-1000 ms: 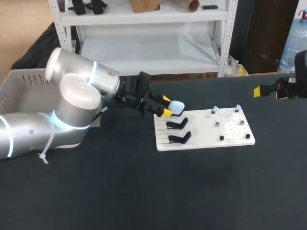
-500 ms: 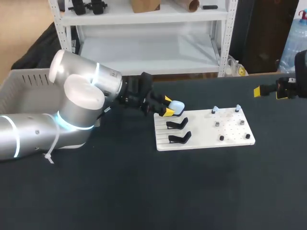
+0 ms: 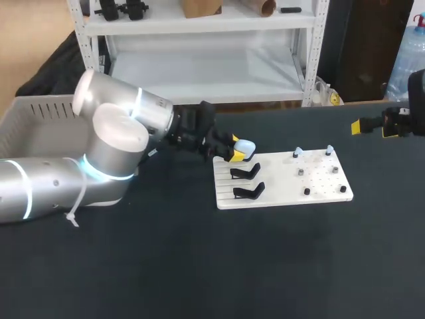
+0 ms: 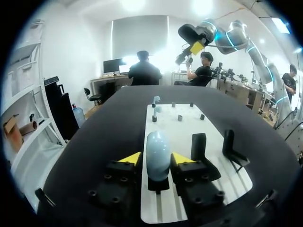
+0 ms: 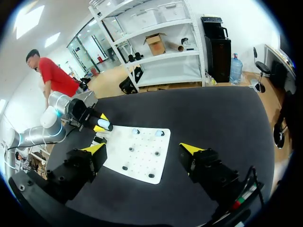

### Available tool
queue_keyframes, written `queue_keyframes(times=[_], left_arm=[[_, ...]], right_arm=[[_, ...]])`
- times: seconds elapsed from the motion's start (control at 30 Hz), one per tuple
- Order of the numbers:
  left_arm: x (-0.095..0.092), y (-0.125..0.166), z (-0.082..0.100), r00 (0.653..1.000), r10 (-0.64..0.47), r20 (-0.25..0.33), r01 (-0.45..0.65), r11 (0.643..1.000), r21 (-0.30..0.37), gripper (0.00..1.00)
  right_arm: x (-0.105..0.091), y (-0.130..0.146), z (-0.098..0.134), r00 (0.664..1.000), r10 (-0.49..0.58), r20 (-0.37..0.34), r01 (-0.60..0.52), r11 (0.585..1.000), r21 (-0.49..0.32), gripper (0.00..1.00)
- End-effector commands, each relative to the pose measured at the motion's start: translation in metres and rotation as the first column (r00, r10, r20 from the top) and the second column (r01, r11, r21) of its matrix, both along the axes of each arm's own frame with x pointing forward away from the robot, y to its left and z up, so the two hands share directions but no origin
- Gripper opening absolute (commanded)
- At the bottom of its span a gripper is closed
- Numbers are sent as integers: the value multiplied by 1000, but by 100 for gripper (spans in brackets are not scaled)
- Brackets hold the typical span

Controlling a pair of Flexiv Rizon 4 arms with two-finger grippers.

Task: Pick up each earbud case from the left stands, insert the matching earbuds, close the lid, and place the case in the box.

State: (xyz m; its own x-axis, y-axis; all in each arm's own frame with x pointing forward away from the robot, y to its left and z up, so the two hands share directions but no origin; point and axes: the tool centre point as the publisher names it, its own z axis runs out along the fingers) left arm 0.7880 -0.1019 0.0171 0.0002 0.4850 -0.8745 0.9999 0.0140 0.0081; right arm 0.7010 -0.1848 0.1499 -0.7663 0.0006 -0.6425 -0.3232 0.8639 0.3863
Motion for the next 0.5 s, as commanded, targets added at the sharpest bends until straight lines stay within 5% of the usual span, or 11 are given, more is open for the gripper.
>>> queue_keyframes(times=[0.03, 0.27, 0.4, 0.5], left_arm=[[1, -2, -2, 1000, -1, 1, 1, 1000, 0, 33], [-1, 0, -1, 1000, 7, 2, -7, 1000, -3, 18], [-6, 3, 4, 1000, 7, 7, -7, 1000, -15, 0], [-11, 8, 11, 1000, 6, 18, -6, 999, -32, 0]], right_arm=[[0, -1, 0, 1000, 2, 0, -2, 1000, 1, 100], [0, -1, 0, 1000, 2, 0, -2, 1000, 1, 100], [0, -1, 0, 1000, 2, 0, -2, 1000, 1, 100], [0, -1, 0, 1000, 2, 0, -2, 1000, 1, 100]])
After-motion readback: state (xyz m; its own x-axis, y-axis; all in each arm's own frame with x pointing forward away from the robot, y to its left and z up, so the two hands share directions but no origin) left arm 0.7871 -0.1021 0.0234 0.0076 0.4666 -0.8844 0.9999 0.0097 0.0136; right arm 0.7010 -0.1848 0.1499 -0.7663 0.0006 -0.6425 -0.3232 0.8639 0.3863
